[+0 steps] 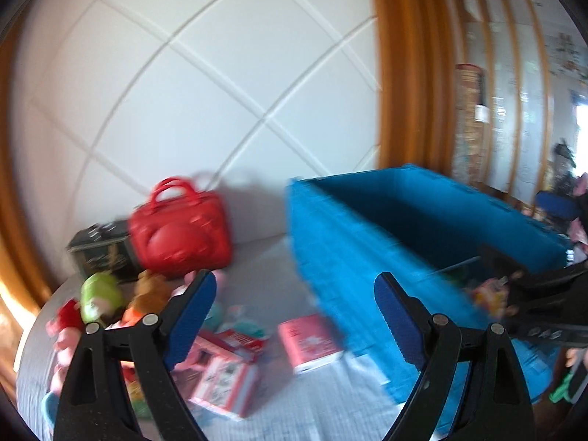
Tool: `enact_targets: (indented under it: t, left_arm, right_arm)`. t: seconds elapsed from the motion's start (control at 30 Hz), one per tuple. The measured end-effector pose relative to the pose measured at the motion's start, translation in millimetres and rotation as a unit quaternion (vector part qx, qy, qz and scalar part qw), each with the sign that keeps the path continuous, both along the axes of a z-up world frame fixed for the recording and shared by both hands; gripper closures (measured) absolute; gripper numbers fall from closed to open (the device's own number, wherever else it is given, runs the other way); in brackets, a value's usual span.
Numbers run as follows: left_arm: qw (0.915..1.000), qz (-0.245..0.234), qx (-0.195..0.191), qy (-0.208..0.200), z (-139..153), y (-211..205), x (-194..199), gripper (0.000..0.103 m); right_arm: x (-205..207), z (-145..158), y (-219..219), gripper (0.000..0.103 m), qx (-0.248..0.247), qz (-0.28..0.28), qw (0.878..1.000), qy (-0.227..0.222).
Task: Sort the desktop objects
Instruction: 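Move both tools back to the heap on the table, then grasp the green medicine box with the left tool while right reaches the ibuprofen box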
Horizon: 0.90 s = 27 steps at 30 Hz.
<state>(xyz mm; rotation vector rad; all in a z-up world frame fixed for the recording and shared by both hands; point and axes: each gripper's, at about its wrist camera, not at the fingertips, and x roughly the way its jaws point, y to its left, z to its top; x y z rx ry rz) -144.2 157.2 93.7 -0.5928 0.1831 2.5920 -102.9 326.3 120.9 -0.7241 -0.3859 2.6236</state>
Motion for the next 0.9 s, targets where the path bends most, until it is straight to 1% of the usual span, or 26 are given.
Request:
enact_targets:
  t: [0.1, 0.17, 0.2, 0.23, 0.3, 0.37, 0.43, 0.47, 0.53, 0.57, 0.63, 0.7, 0.77, 0.83, 0.9]
  left_arm:
    - [0.9988, 0.041, -0.002, -0.028, -15, -44, -18, 0.014]
    - [0.9961, 0.078, -0.008, -0.042, -30, -76, -29, 0.014]
    - [0.9939, 0.097, -0.009, -0.052, -38, -93, -35, 0.014]
    - [0.9918, 0.113, -0.009, -0.060, -46, -108, -39, 0.014]
    - [0.9856, 0.149, -0.011, -0.080, -65, -140, -48, 0.014]
    - [0.9754, 0.195, -0.019, -0.100, -87, -174, -57, 0.014]
    - [0.9628, 0.234, -0.030, -0.131, -114, -210, -65, 0.014]
    - [0.9566, 0.251, -0.035, -0.145, -126, -224, -68, 0.014]
    - [0.9398, 0.288, -0.044, -0.178, -150, -254, -73, 0.014]
    - [0.9301, 0.307, -0.046, -0.197, -162, -269, -76, 0.014]
    - [0.9145, 0.332, -0.041, -0.228, -183, -294, -79, 0.014]
    - [0.9017, 0.343, -0.026, -0.262, -204, -315, -84, 0.014]
    - [0.8916, 0.342, -0.023, -0.296, -224, -324, -90, 0.014]
    - [0.8855, 0.346, -0.033, -0.308, -238, -326, -96, 0.014]
    - [0.8805, 0.349, -0.049, -0.317, -251, -323, -102, 0.014]
  right_arm:
    - [-16, 2, -40, 0.000, -0.009, 0.045, 0.999, 0.003]
    - [-25, -2, -62, 0.000, -0.017, 0.074, 0.997, 0.001]
    - [-34, -6, -77, 0.000, -0.023, 0.095, 0.995, -0.003]
    - [-38, -9, -83, 0.000, -0.027, 0.105, 0.994, -0.007]
    - [-56, -23, -101, 0.000, -0.045, 0.132, 0.990, -0.028]
    - [-73, -40, -112, 0.000, -0.068, 0.151, 0.985, -0.053]
    - [-92, -63, -120, 0.000, -0.095, 0.164, 0.978, -0.085]
    - [-97, -71, -123, 0.000, -0.101, 0.167, 0.976, -0.094]
    - [-116, -98, -125, 0.000, -0.122, 0.166, 0.970, -0.128]
    - [-121, -109, -125, 0.000, -0.132, 0.163, 0.967, -0.142]
    - [-131, -133, -125, 0.000, -0.154, 0.156, 0.961, -0.167]
    - [-139, -154, -122, 0.000, -0.173, 0.149, 0.955, -0.189]
    - [-147, -173, -121, 0.000, -0.185, 0.142, 0.950, -0.207]
    - [-155, -194, -119, 0.000, -0.195, 0.128, 0.944, -0.231]
    - [-161, -208, -119, 0.000, -0.210, 0.120, 0.938, -0.247]
